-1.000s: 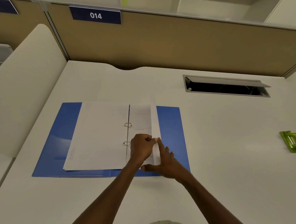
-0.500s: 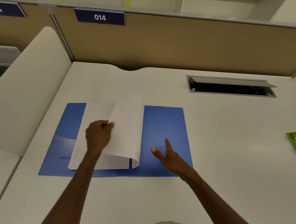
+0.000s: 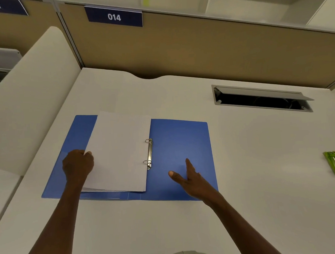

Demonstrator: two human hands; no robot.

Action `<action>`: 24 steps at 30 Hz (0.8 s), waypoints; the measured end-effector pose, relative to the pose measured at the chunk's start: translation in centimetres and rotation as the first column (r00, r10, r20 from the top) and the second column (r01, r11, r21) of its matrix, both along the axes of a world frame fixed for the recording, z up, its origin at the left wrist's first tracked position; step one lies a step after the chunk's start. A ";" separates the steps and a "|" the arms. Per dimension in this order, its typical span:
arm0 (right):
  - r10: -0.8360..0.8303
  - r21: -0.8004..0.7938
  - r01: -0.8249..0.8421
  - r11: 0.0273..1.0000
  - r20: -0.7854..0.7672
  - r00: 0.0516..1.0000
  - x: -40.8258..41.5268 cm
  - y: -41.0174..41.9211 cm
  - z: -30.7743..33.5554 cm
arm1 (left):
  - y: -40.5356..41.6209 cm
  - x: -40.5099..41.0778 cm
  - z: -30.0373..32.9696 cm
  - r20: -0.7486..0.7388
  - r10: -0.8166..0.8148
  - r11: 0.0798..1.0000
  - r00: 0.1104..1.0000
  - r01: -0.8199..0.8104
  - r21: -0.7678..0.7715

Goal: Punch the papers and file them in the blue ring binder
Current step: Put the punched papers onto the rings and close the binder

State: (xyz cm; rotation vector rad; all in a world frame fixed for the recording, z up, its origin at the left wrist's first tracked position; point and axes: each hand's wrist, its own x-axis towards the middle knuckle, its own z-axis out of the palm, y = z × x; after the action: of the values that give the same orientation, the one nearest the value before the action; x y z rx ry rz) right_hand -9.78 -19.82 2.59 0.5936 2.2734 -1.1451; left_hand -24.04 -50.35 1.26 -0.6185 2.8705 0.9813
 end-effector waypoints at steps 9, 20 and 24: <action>0.038 0.079 -0.043 0.996 0.064 0.997 -0.7 -0.3 -0.6 | 1.7 -0.4 0.0 0.172 0.003 0.994 0.985 0.016 -0.105; 0.083 0.118 -0.092 0.989 0.084 0.993 -0.4 -0.3 -0.2 | 1.1 -1.0 0.0 0.217 -0.038 0.998 0.975 0.046 -0.032; 0.081 0.131 -0.092 0.987 0.085 0.993 -0.4 -0.3 0.0 | 0.3 -1.0 1.6 0.117 -0.051 0.997 0.992 0.043 0.072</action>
State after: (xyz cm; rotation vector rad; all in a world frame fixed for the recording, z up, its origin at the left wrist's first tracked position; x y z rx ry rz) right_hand -10.20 -20.15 2.58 0.5752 2.2973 -0.9167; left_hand -25.00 -50.07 2.84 -0.5803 2.7226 0.9962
